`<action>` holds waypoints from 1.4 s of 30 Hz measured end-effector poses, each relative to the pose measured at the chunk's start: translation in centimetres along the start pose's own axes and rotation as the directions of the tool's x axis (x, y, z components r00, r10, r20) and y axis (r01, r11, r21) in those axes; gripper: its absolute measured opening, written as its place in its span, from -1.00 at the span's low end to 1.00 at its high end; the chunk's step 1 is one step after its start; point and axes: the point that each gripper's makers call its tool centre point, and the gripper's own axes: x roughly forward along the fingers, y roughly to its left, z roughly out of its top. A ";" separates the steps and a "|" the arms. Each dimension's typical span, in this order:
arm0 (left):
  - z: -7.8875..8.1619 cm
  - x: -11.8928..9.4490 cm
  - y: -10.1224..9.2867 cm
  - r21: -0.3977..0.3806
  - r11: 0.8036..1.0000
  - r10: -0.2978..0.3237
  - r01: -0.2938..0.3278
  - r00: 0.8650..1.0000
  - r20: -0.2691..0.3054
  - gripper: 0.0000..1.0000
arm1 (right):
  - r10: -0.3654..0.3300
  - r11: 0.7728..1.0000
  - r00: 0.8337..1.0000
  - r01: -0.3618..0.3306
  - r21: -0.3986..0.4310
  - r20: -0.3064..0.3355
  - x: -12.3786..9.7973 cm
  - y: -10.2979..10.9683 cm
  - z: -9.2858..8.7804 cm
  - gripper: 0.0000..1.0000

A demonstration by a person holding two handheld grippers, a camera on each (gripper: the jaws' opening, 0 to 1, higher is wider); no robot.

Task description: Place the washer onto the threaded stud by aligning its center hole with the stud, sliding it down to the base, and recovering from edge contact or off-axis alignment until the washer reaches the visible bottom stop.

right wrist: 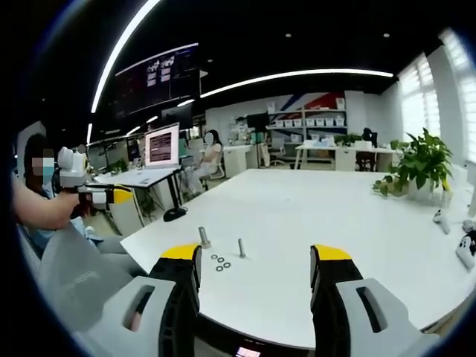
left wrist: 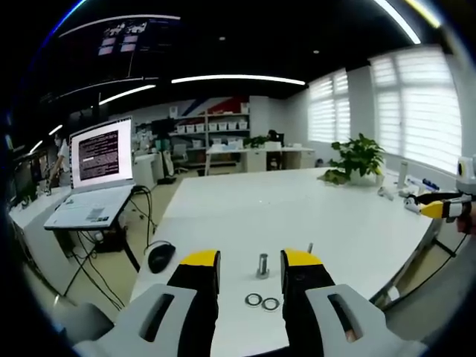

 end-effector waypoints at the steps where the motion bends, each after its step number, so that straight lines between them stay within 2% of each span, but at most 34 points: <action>1: 0.1 0.1 -0.1 0.000 1.000 -0.006 0.006 1.000 0.003 -0.39 | -0.001 1.000 1.000 0.001 0.009 0.001 0.0 -0.1 0.0 0.23; 5: -0.3 0.3 -0.8 0.022 0.999 -0.028 0.029 0.999 -0.017 -0.39 | -0.002 1.000 1.000 0.002 0.015 -0.002 0.0 -0.2 -0.1 0.23; 8: -0.2 0.4 -1.1 0.033 0.999 -0.038 0.038 0.999 -0.020 -0.39 | 0.011 0.999 1.000 -0.011 -0.031 -0.002 0.1 0.4 0.1 0.23; 15: -0.1 0.2 -0.6 0.023 1.000 -0.015 0.016 1.000 -0.016 -0.39 | 0.022 0.998 1.000 -0.023 -0.056 -0.011 0.2 0.7 0.0 0.23; 20: -0.3 0.5 -1.0 0.030 0.999 -0.033 0.034 0.999 -0.025 -0.39 | 0.027 0.997 0.999 -0.028 -0.071 -0.018 0.2 0.9 -0.1 0.22; 36: -1.0 0.9 -1.8 0.056 0.996 -0.059 0.063 0.996 -0.069 -0.40 | 0.036 0.997 0.999 -0.038 -0.067 -0.026 0.3 1.0 -0.3 0.21; 39: -1.0 0.8 -1.7 0.075 0.995 -0.057 0.062 0.996 -0.072 -0.48 | 0.037 0.997 0.999 -0.038 -0.069 -0.023 0.3 1.0 -0.2 0.21; 42: -1.3 0.9 -1.8 0.063 0.996 -0.063 0.069 0.994 -0.086 -0.48 | 0.034 0.998 0.999 -0.036 -0.055 -0.023 0.2 0.9 -0.3 0.21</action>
